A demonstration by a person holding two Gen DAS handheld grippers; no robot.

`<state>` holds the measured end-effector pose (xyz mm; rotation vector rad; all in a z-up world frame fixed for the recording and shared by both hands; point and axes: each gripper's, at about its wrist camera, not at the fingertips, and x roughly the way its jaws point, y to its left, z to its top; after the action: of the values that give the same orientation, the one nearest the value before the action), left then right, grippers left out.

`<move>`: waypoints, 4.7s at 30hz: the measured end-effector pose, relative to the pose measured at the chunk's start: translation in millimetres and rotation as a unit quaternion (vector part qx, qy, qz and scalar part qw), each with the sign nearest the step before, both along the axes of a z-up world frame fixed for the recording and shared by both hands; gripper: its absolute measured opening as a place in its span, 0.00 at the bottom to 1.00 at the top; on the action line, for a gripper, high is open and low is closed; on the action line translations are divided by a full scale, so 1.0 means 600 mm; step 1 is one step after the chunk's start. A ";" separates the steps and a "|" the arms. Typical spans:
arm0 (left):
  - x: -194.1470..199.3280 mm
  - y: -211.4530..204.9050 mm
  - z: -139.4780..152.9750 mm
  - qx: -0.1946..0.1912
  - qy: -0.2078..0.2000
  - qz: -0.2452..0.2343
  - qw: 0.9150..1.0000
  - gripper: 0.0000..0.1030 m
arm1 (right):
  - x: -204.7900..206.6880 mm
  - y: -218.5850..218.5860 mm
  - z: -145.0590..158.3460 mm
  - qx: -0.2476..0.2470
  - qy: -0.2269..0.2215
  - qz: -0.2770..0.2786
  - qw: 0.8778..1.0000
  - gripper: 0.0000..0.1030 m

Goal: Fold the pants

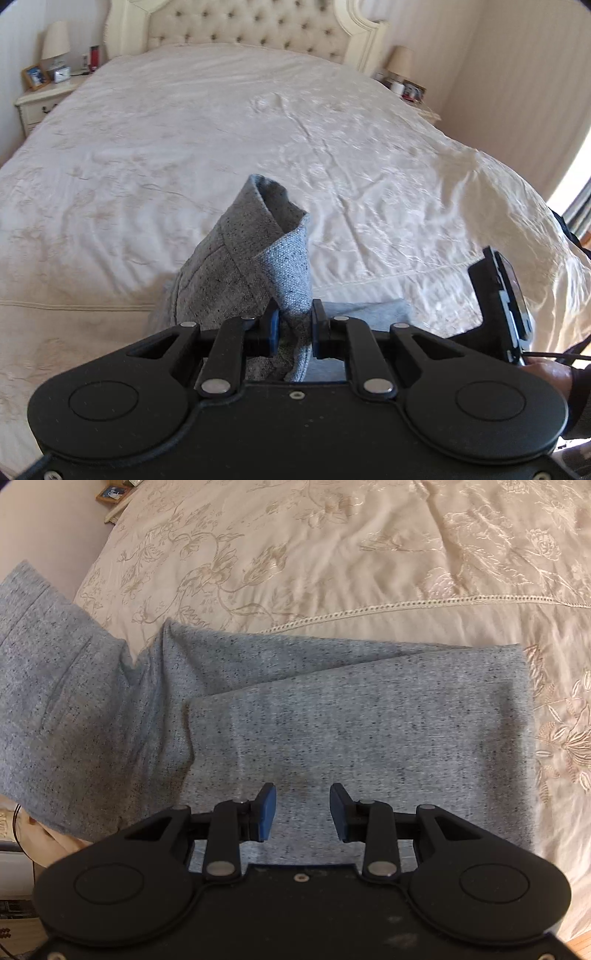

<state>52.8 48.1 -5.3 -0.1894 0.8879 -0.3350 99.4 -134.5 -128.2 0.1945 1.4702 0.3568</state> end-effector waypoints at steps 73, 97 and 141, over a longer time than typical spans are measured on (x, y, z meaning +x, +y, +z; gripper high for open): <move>0.043 0.029 -0.088 0.088 0.142 0.142 0.976 0.24 | -0.006 -0.140 0.131 0.068 -0.099 0.013 0.993 0.10; 0.097 -0.157 -0.208 0.160 0.205 0.069 0.963 0.34 | -0.005 -0.183 -0.046 -0.041 -0.030 0.039 0.998 0.13; 0.026 -0.077 -0.176 0.152 0.185 0.075 0.968 0.41 | 0.003 -0.254 -0.039 0.033 -0.016 -0.075 0.996 0.44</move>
<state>68.4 1.6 -111.1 -0.0325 1.2730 -0.0174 101.3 -287.0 -151.6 0.3498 1.4035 0.2857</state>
